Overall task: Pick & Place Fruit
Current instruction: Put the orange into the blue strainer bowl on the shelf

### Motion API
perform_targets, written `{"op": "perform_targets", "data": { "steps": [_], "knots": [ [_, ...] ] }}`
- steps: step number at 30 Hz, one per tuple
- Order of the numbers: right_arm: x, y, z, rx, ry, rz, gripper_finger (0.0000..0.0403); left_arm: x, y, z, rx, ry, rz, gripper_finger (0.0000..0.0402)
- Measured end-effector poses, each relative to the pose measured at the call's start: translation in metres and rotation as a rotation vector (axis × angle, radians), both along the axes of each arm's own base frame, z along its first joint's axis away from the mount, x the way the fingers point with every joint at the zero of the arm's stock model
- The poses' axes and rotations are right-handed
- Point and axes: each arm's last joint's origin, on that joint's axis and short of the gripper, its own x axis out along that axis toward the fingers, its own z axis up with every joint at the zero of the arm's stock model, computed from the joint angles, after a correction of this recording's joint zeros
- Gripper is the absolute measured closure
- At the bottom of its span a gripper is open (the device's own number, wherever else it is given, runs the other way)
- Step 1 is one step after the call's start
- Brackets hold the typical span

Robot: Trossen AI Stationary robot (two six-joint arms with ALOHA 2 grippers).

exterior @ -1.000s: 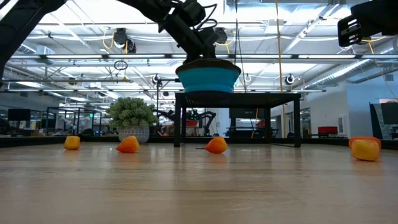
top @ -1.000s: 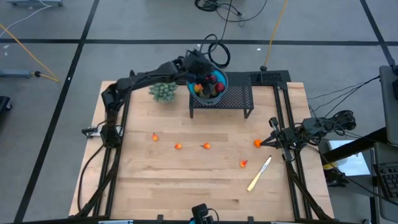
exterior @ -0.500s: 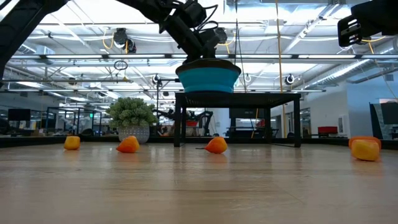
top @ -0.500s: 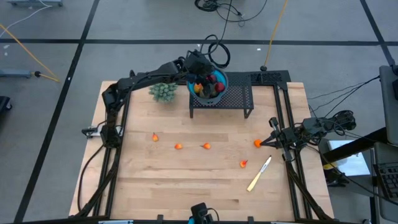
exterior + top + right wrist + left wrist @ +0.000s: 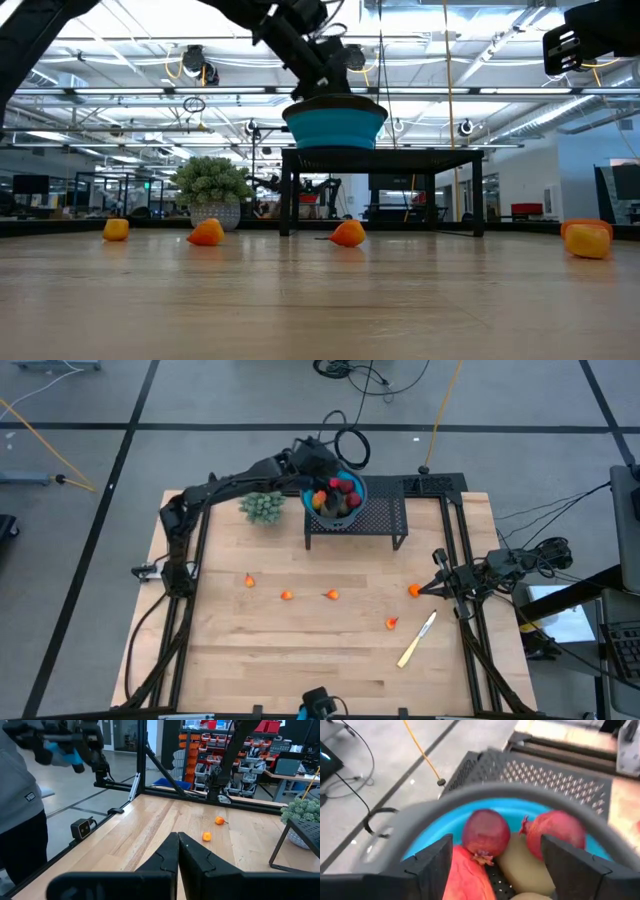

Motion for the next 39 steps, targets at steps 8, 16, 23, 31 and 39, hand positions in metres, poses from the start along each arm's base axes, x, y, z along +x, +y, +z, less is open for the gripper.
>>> {"op": "perform_targets", "data": {
  "steps": [8, 16, 23, 31, 39],
  "knots": [
    [0.0, 0.0, 0.0, -0.001, 0.0, 0.0, 0.0403, -0.025, -0.032, 0.046, -0.108, -0.107, 0.053, 0.0092],
    [0.0, 0.0, 0.0, -0.002, -0.001, 0.0, 0.0403, -0.038, -0.088, 0.074, -0.205, -0.136, 0.011, 0.0092],
    [0.0, 0.0, 0.0, -0.002, -0.001, 0.0, 0.0403, -0.03, -0.134, 0.076, -0.261, -0.147, -0.011, 0.0132],
    [0.0, 0.0, 0.0, -0.001, -0.001, 0.0, 0.0403, -0.024, -0.183, 0.076, -0.291, -0.163, 0.013, 0.0208],
    [0.0, 0.0, 0.0, 0.0, -0.001, 0.0, 0.0403, -0.027, -0.232, 0.066, -0.284, -0.129, 0.061, 0.0269]
  ]
}}
